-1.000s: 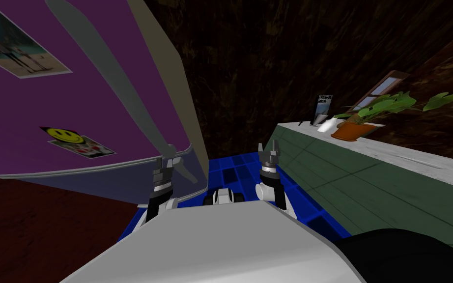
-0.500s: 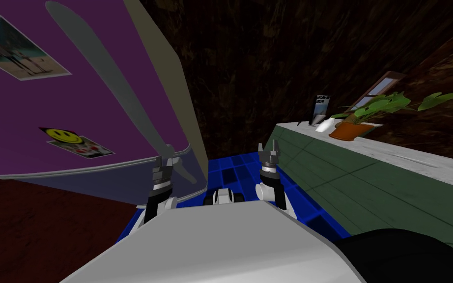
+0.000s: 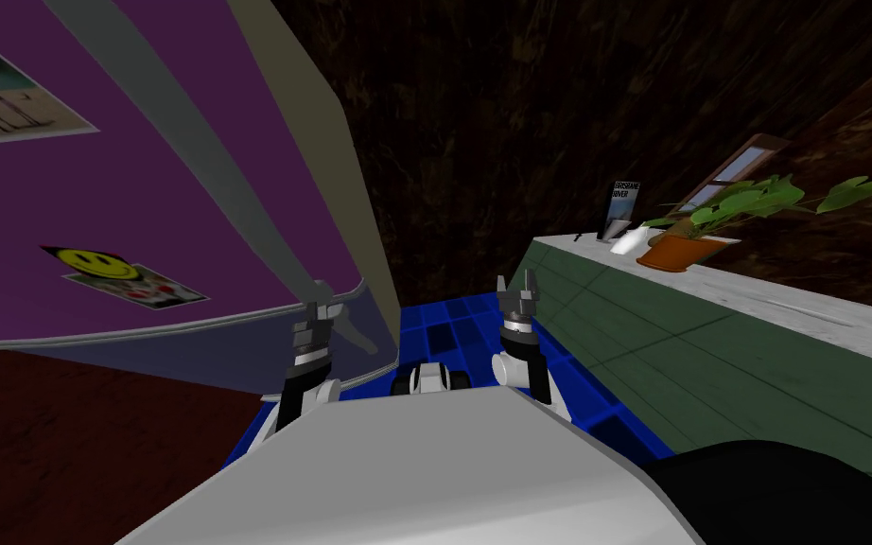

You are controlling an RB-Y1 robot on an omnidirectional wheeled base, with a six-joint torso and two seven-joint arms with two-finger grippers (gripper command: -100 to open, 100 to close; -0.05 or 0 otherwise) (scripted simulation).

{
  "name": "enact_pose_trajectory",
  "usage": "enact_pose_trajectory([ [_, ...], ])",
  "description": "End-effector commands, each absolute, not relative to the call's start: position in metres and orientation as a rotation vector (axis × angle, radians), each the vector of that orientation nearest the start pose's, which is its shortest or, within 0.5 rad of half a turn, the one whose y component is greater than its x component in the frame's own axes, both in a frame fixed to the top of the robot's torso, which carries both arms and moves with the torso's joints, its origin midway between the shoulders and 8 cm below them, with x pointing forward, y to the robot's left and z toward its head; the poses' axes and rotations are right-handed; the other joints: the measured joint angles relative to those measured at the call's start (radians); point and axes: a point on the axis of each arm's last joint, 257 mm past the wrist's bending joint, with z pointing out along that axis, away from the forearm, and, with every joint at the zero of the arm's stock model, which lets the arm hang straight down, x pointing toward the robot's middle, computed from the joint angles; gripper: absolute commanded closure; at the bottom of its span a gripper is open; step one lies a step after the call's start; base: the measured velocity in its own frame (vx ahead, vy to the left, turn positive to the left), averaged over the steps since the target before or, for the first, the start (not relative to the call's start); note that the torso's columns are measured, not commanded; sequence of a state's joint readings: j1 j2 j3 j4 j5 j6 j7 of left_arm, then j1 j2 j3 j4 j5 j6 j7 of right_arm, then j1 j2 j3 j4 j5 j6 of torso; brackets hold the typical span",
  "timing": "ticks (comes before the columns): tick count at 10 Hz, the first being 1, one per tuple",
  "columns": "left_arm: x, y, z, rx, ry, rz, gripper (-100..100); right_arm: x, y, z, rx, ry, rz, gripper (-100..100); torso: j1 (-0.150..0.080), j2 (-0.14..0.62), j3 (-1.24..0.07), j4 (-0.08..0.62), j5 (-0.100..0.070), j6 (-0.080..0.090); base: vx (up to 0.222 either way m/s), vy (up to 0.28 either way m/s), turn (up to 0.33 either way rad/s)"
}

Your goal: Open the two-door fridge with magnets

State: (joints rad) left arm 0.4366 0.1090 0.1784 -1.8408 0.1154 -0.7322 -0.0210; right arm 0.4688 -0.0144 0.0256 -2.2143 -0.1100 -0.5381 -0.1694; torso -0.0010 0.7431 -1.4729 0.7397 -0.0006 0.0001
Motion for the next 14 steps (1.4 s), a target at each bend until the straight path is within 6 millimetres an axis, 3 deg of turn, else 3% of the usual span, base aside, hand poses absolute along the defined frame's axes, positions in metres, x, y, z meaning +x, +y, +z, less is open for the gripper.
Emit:
enact_pose_trajectory([
  [1,0.357,0.373,-0.097,-0.75,0.68,-1.126,100,0.352,-0.282,0.012,0.784,0.501,1.561,0,0.0,-0.001,-0.001,0.0,0.0,0.0,-0.03,0.004,-0.004],
  [5,0.355,0.357,-0.091,-0.719,0.715,-1.202,100,0.352,-0.282,0.012,0.784,0.501,1.561,0,0.008,0.003,0.001,0.004,0.0,-0.007,-0.206,0.107,-0.091],
  [14,0.346,0.317,-0.078,-0.662,0.805,-1.385,100,0.352,-0.282,0.012,0.784,0.501,1.561,0,0.003,0.001,-0.003,0.008,-0.006,-0.004,-0.288,0.123,-0.079],
])
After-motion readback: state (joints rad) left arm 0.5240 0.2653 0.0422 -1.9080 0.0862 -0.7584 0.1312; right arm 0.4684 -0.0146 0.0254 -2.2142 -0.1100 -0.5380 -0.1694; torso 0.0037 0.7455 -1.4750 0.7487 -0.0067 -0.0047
